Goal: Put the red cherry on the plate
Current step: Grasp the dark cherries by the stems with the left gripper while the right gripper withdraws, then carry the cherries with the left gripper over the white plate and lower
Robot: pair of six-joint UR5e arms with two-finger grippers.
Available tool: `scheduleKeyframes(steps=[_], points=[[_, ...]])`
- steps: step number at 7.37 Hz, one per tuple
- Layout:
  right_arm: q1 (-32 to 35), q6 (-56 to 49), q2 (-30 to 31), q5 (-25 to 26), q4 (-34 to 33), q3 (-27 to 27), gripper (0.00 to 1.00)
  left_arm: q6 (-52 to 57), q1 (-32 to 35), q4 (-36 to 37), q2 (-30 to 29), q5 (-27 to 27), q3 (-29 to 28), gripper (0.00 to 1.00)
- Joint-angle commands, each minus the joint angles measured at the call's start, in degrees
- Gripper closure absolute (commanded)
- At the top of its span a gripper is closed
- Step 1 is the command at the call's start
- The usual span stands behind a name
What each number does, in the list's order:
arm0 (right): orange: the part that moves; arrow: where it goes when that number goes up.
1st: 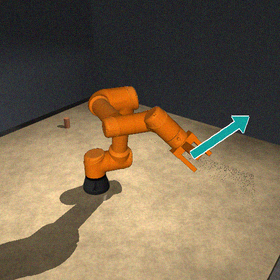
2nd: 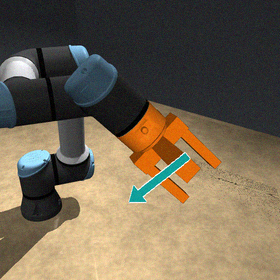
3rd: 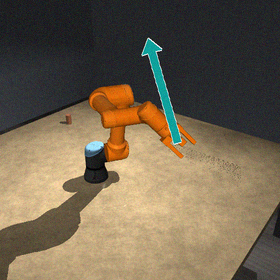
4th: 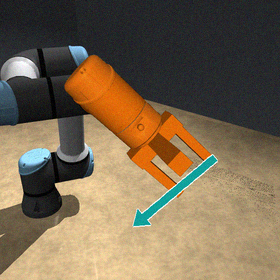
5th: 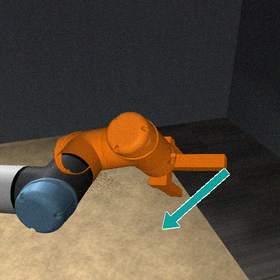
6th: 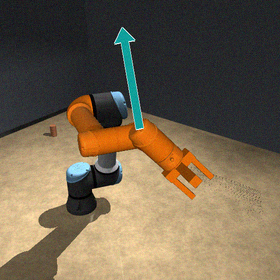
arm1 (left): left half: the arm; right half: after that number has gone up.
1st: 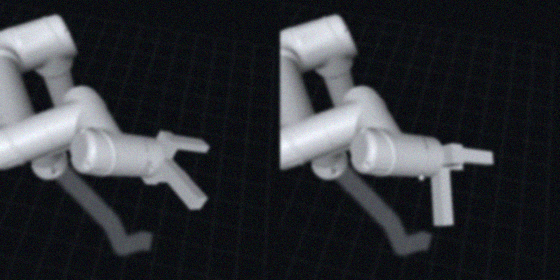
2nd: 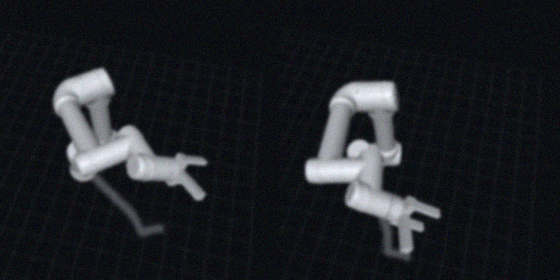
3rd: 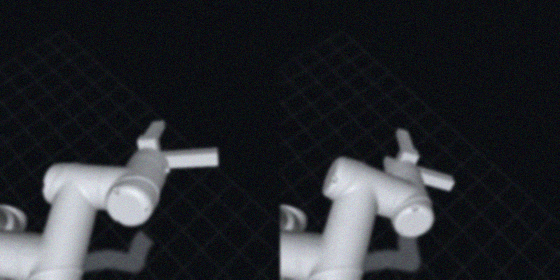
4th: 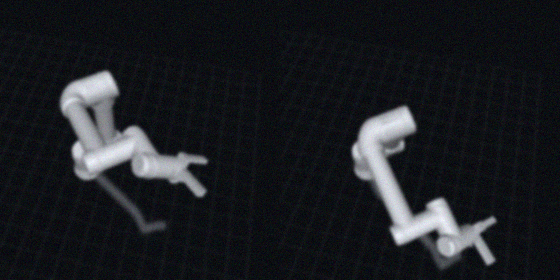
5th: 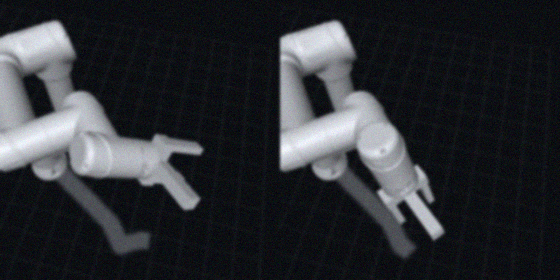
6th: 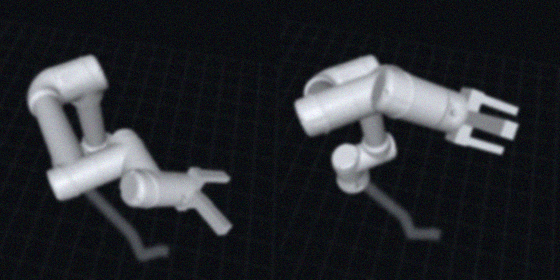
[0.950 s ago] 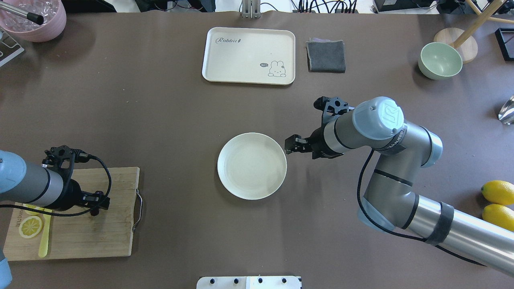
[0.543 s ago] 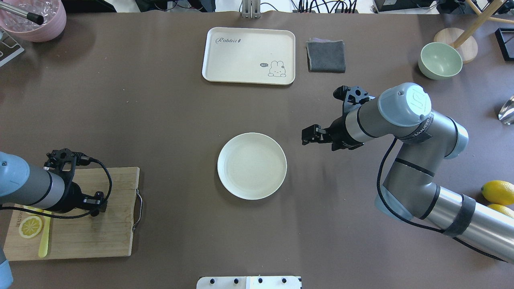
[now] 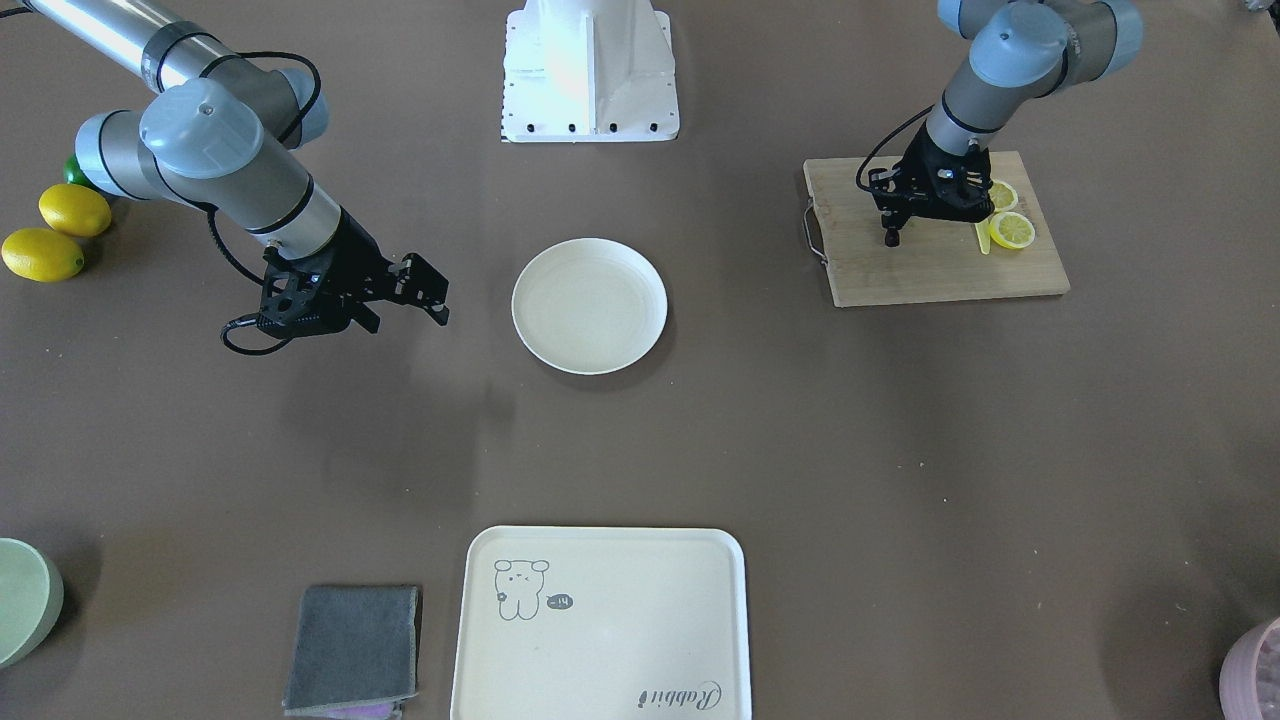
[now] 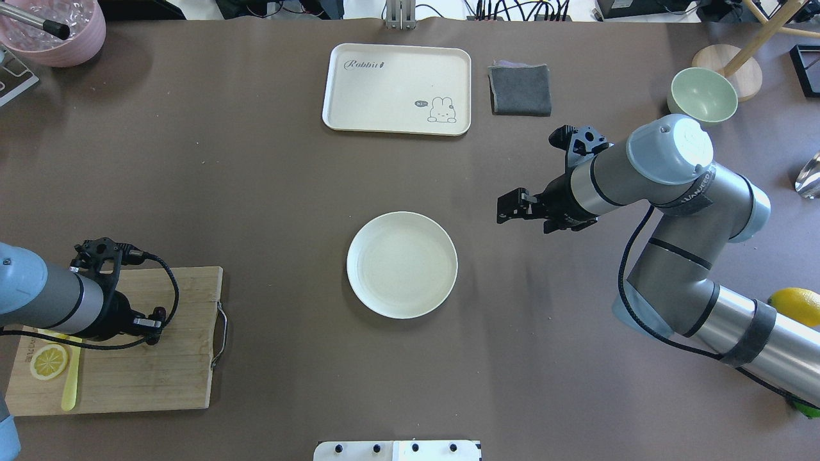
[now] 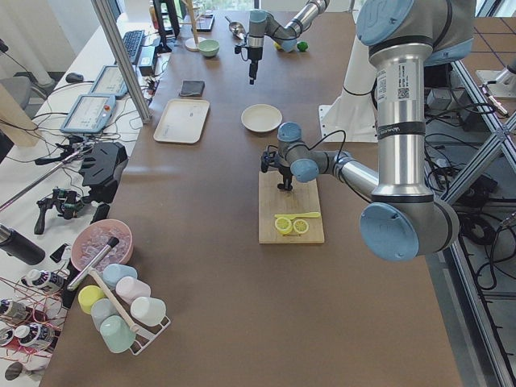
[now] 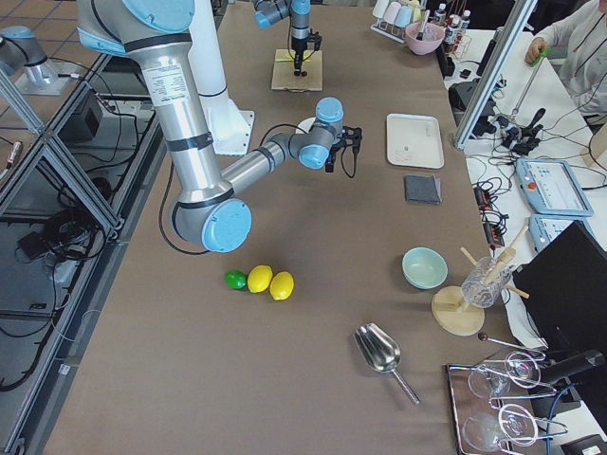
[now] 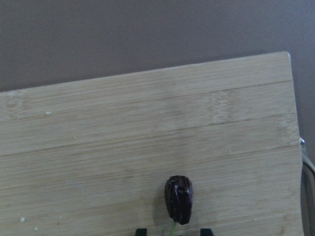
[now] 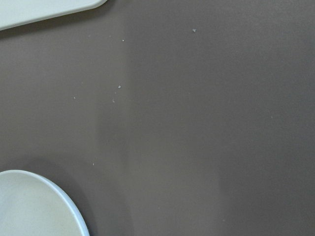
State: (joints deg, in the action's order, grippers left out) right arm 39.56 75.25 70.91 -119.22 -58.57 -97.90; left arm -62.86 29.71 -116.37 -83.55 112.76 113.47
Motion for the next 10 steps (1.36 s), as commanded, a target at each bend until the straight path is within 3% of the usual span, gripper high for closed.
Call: scheduleKeyframes(steps=[1, 2, 4, 6, 8, 10], points=[[0.2, 0.0, 0.1, 0.0, 0.0, 0.0, 0.01, 0.0, 0.1, 0.0, -0.2, 0.0, 0.2, 1.0], [0.8, 0.0, 0.1, -0.1, 0.0, -0.1, 0.01, 0.0, 0.2, 0.0, -0.6, 0.1, 0.7, 1.0], [7.8, -3.2, 0.4, -7.6, -0.2, -0.4, 0.01, -0.2, 1.1, 0.2, -1.7, 0.7, 4.9, 1.0], [14.4, -12.8, 5.4, -11.7, -0.1, -0.5, 0.01, -4.2, 2.2, 3.5, -14.0, 0.7, 1.9, 1.0], [18.4, -19.7, 9.0, -14.3, -0.1, -0.3, 0.01, -8.7, 1.8, 13.6, -29.1, 0.5, -1.6, 1.0], [22.4, -26.6, 13.0, -15.8, -0.3, 0.3, 0.01, -10.6, 1.5, 14.0, -37.9, 0.3, -9.7, 1.0]])
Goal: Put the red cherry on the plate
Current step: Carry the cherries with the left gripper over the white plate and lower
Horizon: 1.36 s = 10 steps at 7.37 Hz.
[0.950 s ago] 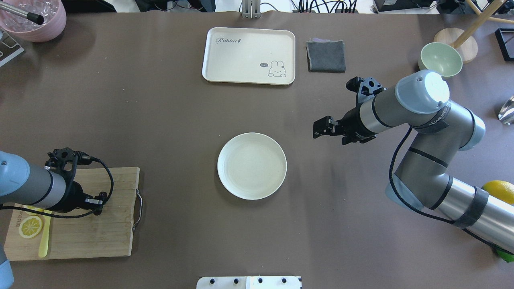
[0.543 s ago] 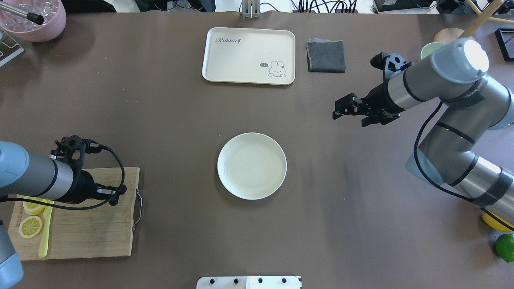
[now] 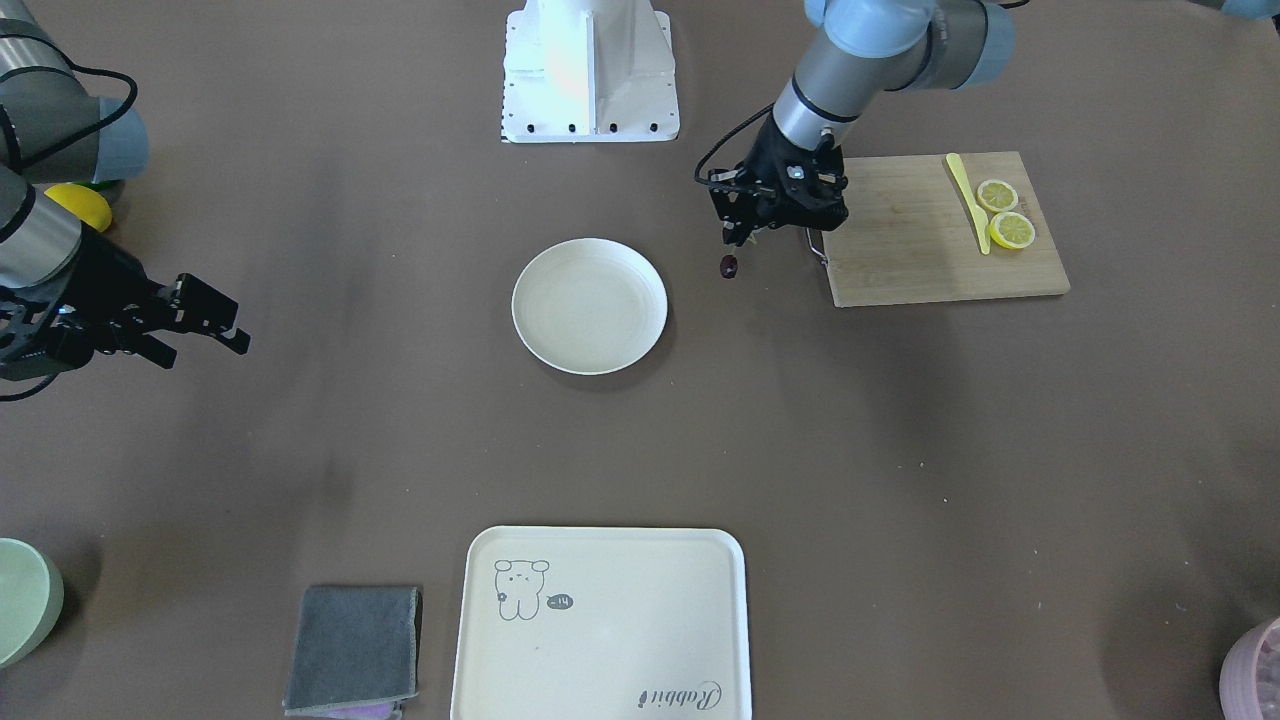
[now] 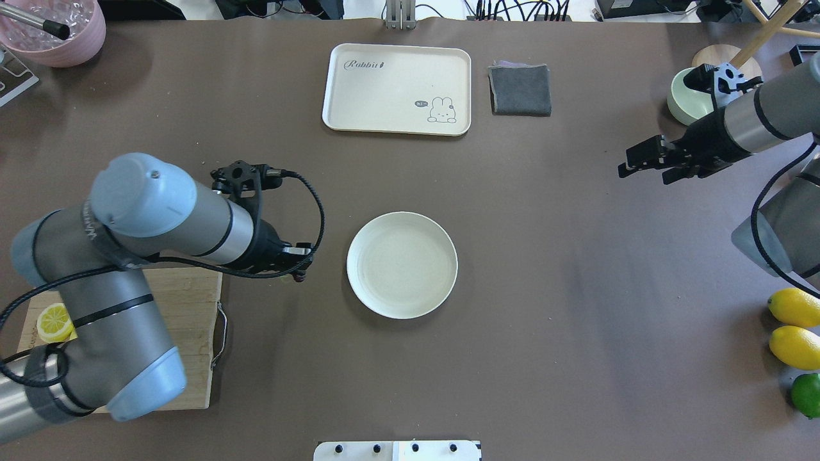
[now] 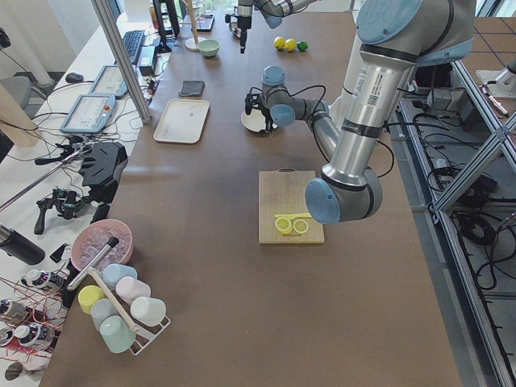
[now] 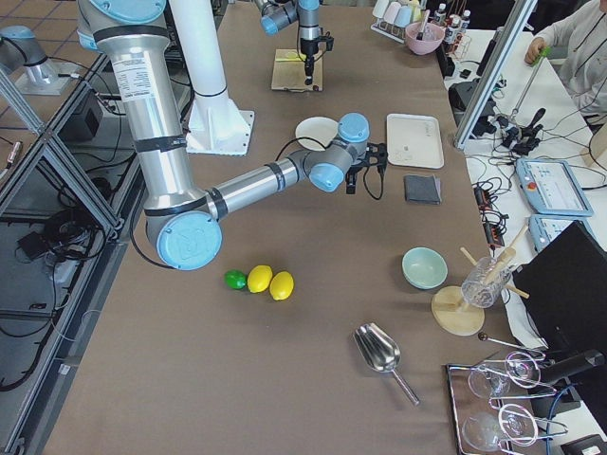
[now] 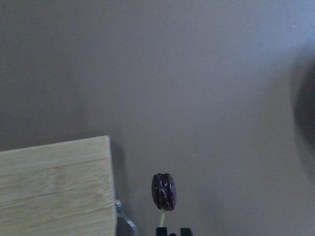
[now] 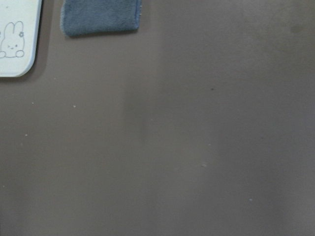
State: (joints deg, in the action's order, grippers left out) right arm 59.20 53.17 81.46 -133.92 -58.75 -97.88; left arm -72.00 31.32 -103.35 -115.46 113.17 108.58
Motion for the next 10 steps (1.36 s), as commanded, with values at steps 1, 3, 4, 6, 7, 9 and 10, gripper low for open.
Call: scheduleKeyframes(steps=[1, 3, 4, 6, 7, 9, 10], points=[[4.0, -7.7, 4.6, -1.3, -0.1, 0.4, 0.01, -1.6, -0.3, 0.9, -7.7, -0.1, -6.3, 1.0], [4.4, -9.4, 5.5, -1.1, -0.1, 0.8, 0.01, -2.3, -2.2, 0.3, -12.1, -0.2, -11.9, 1.0], [4.9, -10.5, 5.6, -1.1, -0.1, 1.3, 0.01, -3.7, -3.1, -0.1, -14.0, -0.3, -13.6, 1.0], [5.6, -12.5, 7.0, -1.0, -0.1, 1.3, 0.01, -4.2, -6.8, -4.4, -14.5, -6.3, -16.0, 1.0], [5.5, -12.5, 7.0, -1.0, -0.1, 1.5, 0.01, -4.2, -7.0, -7.4, -14.5, -6.3, -18.4, 1.0], [5.4, -12.5, 6.9, -1.3, -0.1, 1.3, 0.01, -6.0, -7.3, -8.8, -17.2, -6.6, -21.8, 1.0], [5.5, -12.5, 6.9, -1.3, 0.0, 1.3, 0.01, -5.9, -7.3, -8.7, -17.2, -6.6, -21.8, 0.9]])
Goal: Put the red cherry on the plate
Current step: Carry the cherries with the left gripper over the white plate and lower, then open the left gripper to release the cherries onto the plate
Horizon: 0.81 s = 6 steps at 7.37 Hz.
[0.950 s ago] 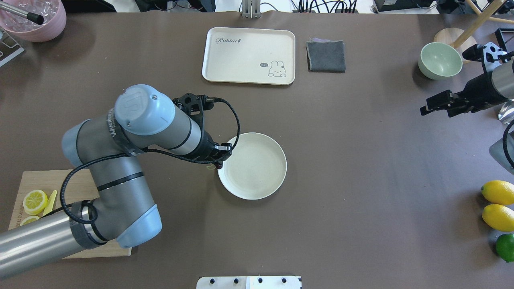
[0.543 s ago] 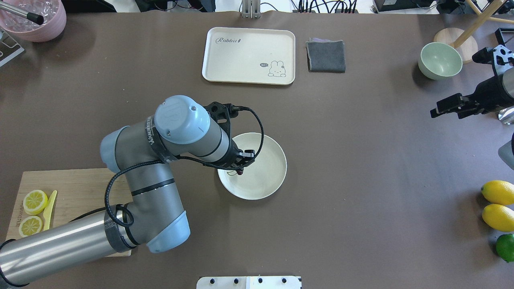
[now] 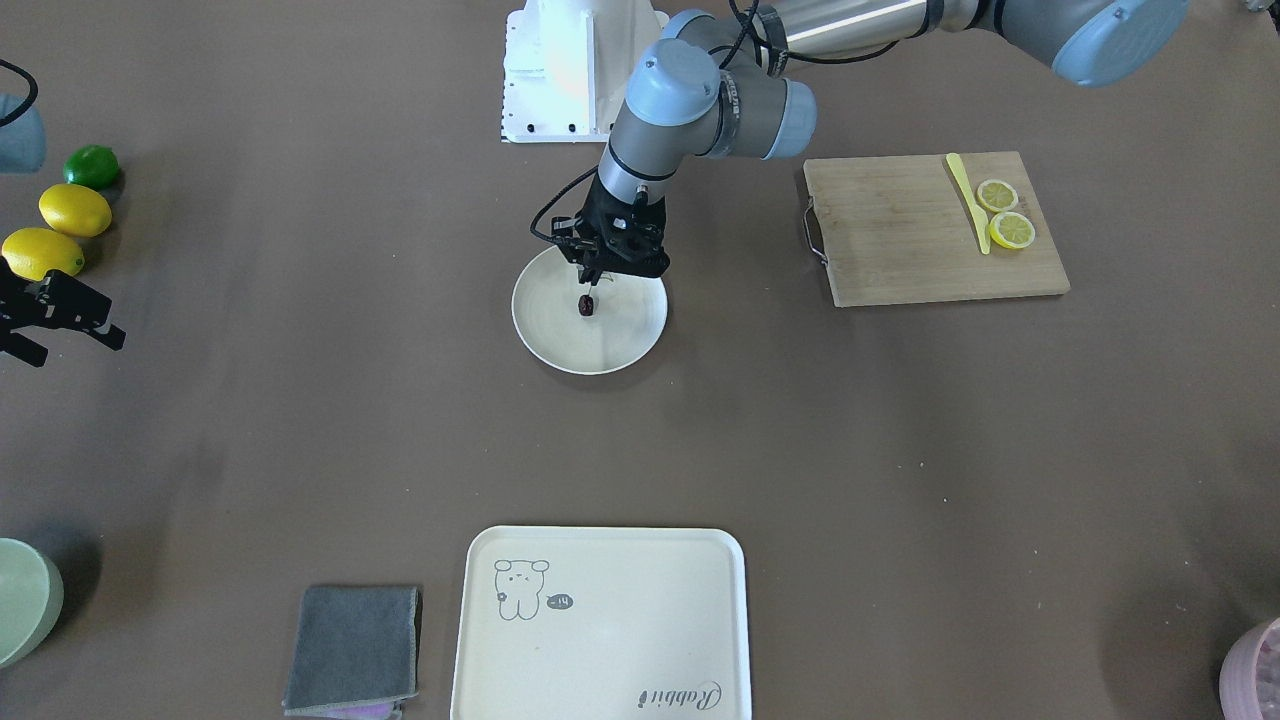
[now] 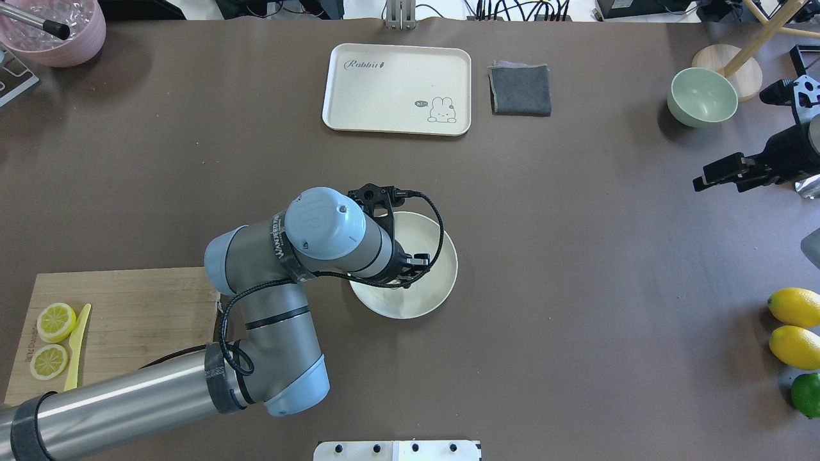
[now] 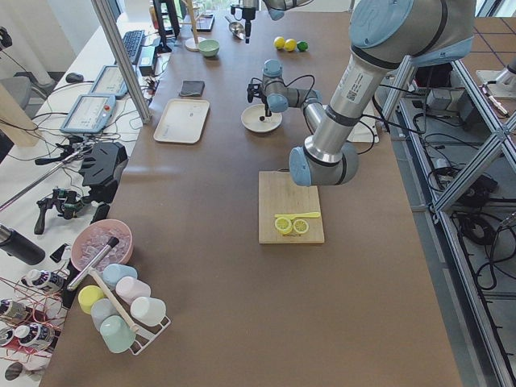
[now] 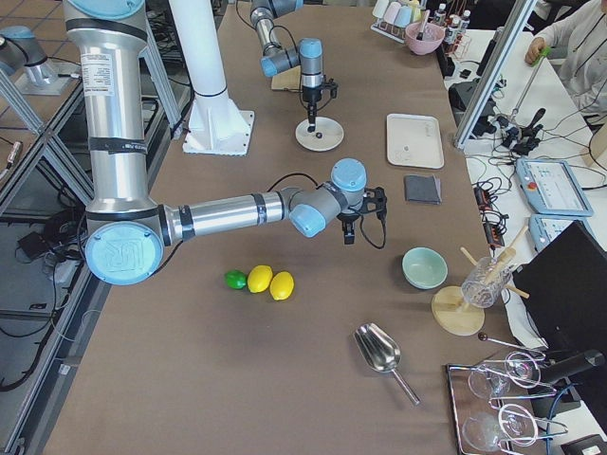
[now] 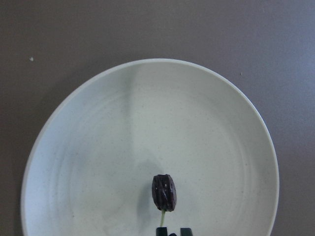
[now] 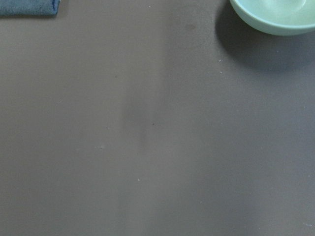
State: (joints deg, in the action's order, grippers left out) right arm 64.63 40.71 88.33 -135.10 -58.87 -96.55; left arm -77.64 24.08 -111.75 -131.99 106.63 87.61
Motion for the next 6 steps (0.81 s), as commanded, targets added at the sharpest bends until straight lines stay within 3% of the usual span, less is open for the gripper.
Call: scheduleKeyframes(steps=[1, 2, 4, 5, 6], points=[[0.1, 0.0, -0.1, -0.2, 0.1, 0.0, 0.01, -0.1, -0.1, -0.2, -0.6, -0.3, -0.8, 0.23], [0.1, 0.0, -0.3, -0.2, 0.0, 0.0, 0.01, -0.1, -0.1, -0.1, -0.6, -1.2, -0.7, 0.03], [0.8, 0.1, -0.4, -0.6, 0.0, -0.4, 0.01, 0.2, 1.7, 1.4, 0.4, -1.2, 2.0, 0.03], [1.7, 0.0, -0.4, -0.7, -0.1, -0.4, 0.01, 2.6, 3.7, 8.8, 3.5, -0.6, 7.6, 0.03], [2.8, 0.0, -0.3, -0.7, -0.5, -0.5, 0.01, 12.5, 5.9, 21.5, 5.8, -0.1, 15.0, 0.03]])
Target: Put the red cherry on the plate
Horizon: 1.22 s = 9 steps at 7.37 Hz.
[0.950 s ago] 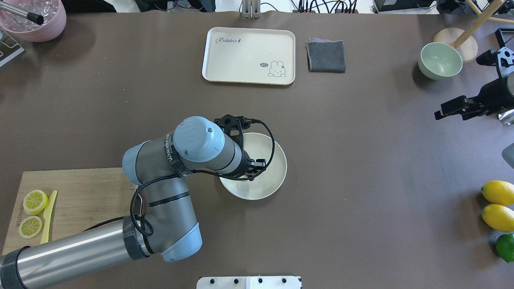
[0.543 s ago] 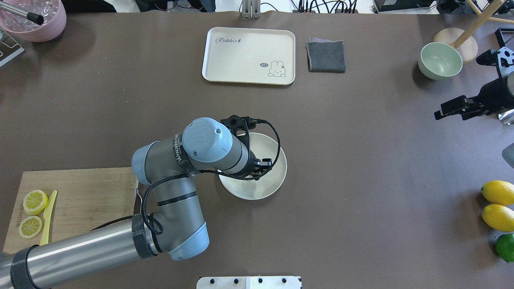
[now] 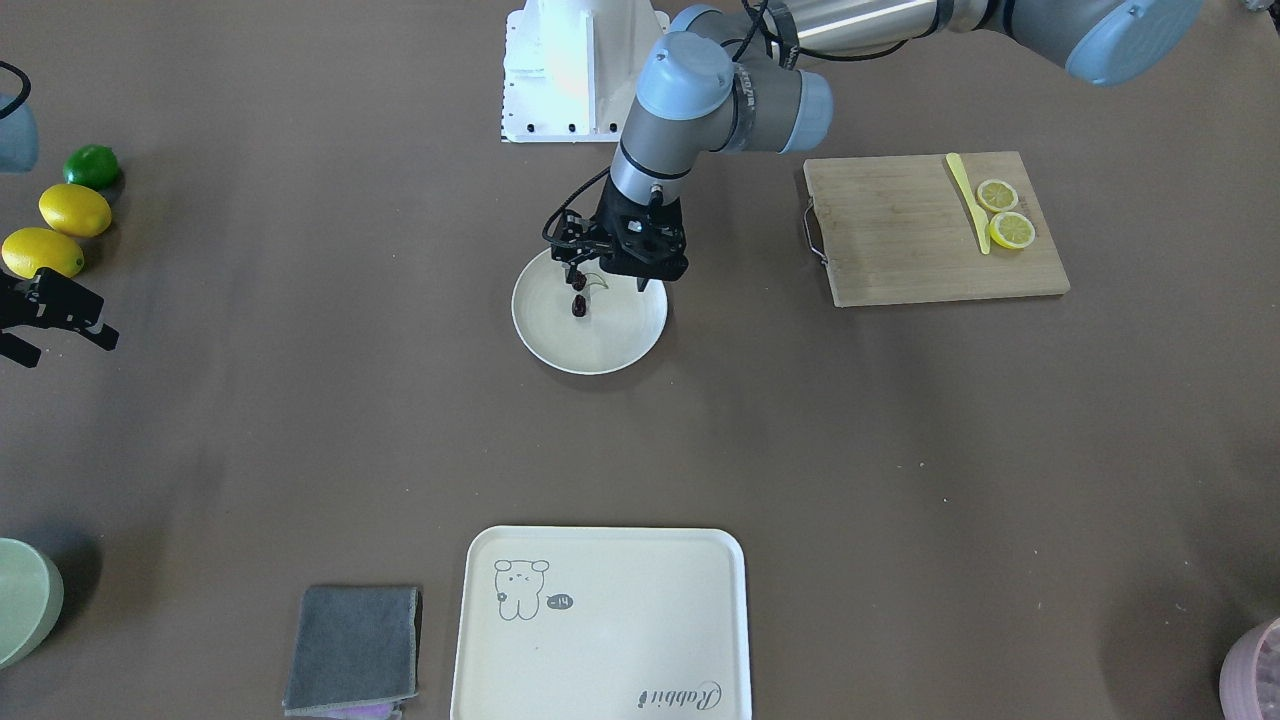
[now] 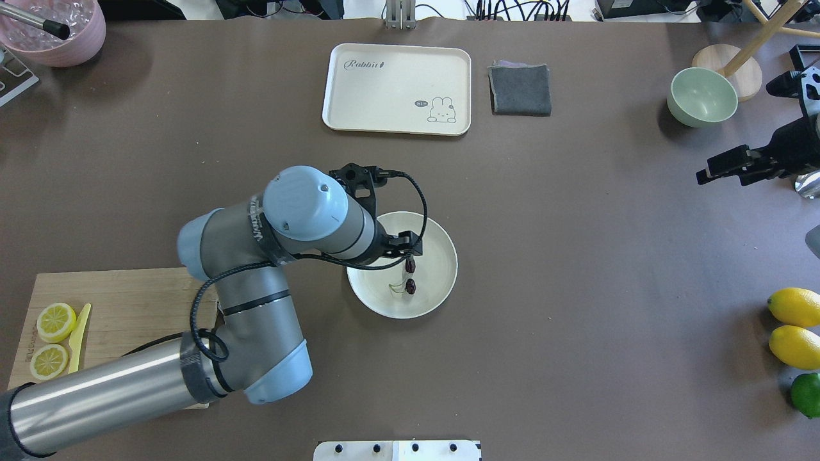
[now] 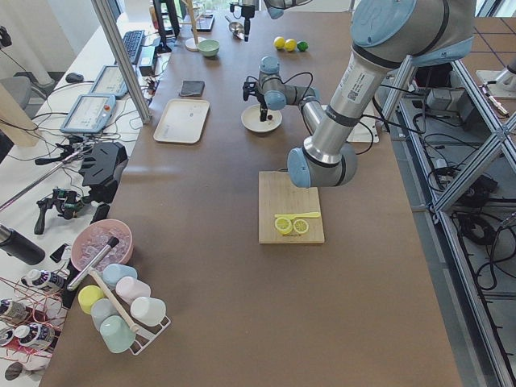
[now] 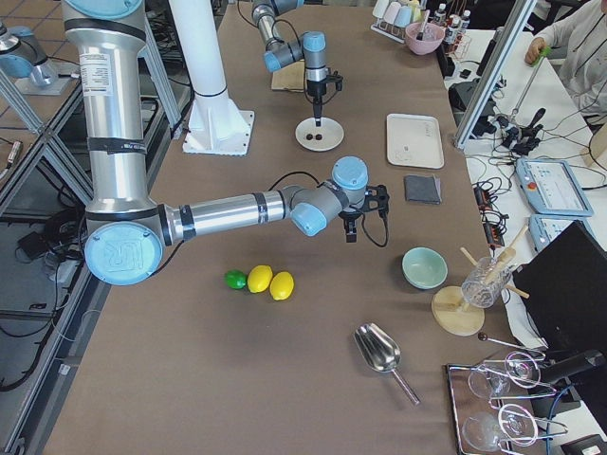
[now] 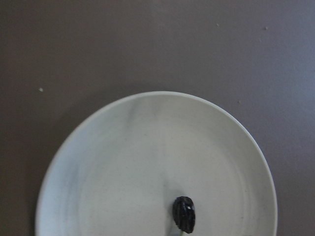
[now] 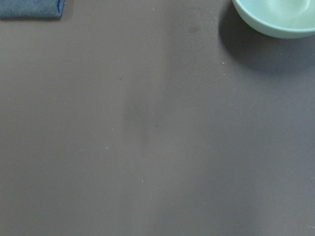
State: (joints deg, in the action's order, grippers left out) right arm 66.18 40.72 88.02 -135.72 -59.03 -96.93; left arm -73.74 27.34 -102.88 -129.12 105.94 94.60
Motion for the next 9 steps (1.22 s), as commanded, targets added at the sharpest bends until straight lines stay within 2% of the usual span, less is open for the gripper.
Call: scheduleKeyframes(steps=[1, 2, 3, 4, 5, 6, 7, 9], points=[[2.1, -1.0, 0.0, 0.3, -1.1, 0.0, 0.01, 16.6, 6.1, 19.0, 6.6, 0.8, 14.6, 0.03], [4.0, -7.2, 0.0, 0.3, -3.4, 0.7, 0.01, 22.7, 10.0, 18.8, 12.5, 1.5, 18.2, 0.03], [6.7, -14.9, -1.2, 0.4, -10.4, 0.5, 0.01, 29.6, 16.0, 18.8, 15.9, 7.6, 18.5, 0.03], [9.3, -22.4, -1.9, 0.5, -15.9, 0.6, 0.01, 37.1, 22.3, 18.8, 22.1, 13.4, 20.6, 0.03], [11.8, -27.3, -2.2, 0.2, -19.8, 0.7, 0.01, 49.4, 30.0, 18.6, 27.8, 17.7, 21.2, 0.03], [13.0, -29.0, -2.3, 0.1, -21.5, 0.8, 0.01, 59.0, 37.7, 19.1, 32.7, 24.2, 20.2, 0.03], [13.3, -29.1, -2.3, 0.1, -21.7, 1.5, 0.01, 64.1, 44.3, 19.0, 37.7, 28.4, 19.0, 0.03], [15.7, -30.3, -3.9, -0.4, -21.8, 3.6, 0.01, 71.1, 50.6, 18.9, 41.6, 27.9, 16.0, 0.03]])
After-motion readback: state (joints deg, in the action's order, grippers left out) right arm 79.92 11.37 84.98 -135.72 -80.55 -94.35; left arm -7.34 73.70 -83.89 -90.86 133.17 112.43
